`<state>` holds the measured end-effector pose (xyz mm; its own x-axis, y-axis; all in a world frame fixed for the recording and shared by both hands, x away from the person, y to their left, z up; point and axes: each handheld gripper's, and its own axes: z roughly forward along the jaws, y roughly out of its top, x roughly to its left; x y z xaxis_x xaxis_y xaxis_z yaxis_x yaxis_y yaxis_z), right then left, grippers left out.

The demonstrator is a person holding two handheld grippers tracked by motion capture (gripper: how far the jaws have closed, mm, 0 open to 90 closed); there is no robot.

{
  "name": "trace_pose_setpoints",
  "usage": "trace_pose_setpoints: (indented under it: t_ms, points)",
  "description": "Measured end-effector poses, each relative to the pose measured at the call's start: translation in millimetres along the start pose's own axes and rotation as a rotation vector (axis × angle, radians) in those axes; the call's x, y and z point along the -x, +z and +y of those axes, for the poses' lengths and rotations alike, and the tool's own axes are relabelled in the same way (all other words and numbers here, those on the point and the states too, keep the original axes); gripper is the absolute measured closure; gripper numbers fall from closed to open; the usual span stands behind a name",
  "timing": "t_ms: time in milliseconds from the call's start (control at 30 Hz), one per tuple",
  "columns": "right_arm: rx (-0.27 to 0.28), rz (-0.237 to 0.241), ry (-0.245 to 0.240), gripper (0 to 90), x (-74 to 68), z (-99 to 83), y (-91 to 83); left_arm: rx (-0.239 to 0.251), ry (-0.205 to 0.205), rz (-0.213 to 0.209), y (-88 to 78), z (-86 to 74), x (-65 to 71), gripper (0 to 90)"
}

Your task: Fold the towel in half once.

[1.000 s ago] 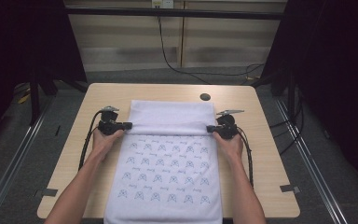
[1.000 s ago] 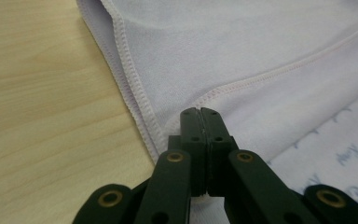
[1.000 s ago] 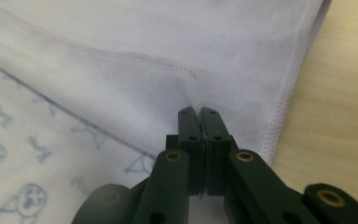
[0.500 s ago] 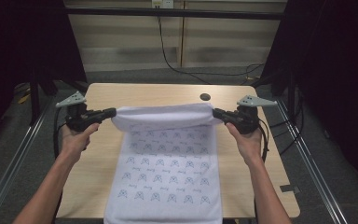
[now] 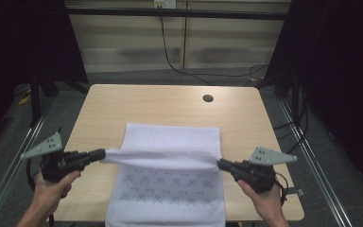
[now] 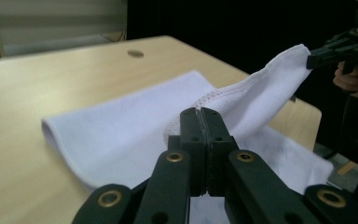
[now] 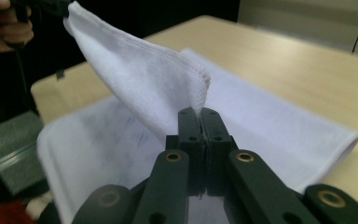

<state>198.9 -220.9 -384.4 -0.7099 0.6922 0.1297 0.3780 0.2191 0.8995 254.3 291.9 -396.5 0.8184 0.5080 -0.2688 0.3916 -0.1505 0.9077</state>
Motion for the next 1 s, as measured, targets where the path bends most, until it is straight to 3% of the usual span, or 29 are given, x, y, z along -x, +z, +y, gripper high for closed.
trace_pose_setpoints:
  t_ms: [33,100,133,200,267,300,367,433,533,633,667,833,900,1000]
  points:
    - [-0.016,-0.001,0.001,88.8,-5.8,-10.4,-2.2,-0.011,-0.009,-0.015,0.1,-8.9,2.3,89.1]
    - [-0.013,0.010,0.015,88.4,-11.6,-26.0,-5.8,-0.059,-0.005,-0.004,1.8,-32.5,8.4,89.1]
    - [-0.024,0.013,0.015,88.3,-14.9,-35.7,-6.0,-0.079,-0.016,-0.023,2.8,-44.3,9.6,89.1]
    - [-0.061,0.029,0.040,87.7,-19.8,-57.1,-3.2,-0.122,-0.055,-0.031,5.0,-64.9,10.7,88.9]
    - [-0.105,0.042,0.060,86.4,-24.9,-77.5,-1.0,-0.166,-0.064,-0.049,7.1,-81.0,13.2,88.6]
    - [-0.124,0.051,0.065,85.7,-27.5,-85.4,-1.0,-0.196,-0.069,-0.085,7.7,-88.1,16.0,88.4]
    - [-0.142,0.072,0.083,81.7,-34.2,-96.8,-4.8,-0.215,-0.049,-0.094,6.3,-89.9,19.9,86.9]
    - [-0.142,0.080,0.073,76.1,-40.6,-99.8,-11.4,-0.202,-0.061,-0.109,1.1,-89.1,20.7,82.8]
    - [-0.101,0.087,0.081,73.9,-42.6,-98.7,-21.4,-0.183,-0.043,-0.058,2.3,-82.0,14.3,77.0]
    - [-0.128,0.029,0.059,68.6,-30.8,-91.9,-10.0,-0.163,-0.076,-0.055,16.7,-71.1,-1.5,73.2]
    - [-0.124,0.035,0.056,68.6,-24.4,-89.2,-3.3,-0.163,-0.072,-0.049,22.0,-67.5,-6.4,72.7]
    - [-0.158,0.021,0.065,64.8,13.8,-72.2,37.3,-0.240,-0.072,-0.027,75.4,-48.4,-39.8,68.2]
    - [-0.209,0.017,0.052,64.3,29.2,-66.9,58.0,-0.266,-0.072,0.001,92.5,-46.6,-50.3,67.2]
    - [-0.254,0.002,0.072,63.4,43.0,-70.5,80.3,-0.301,-0.062,0.038,114.9,-51.3,-61.7,66.9]
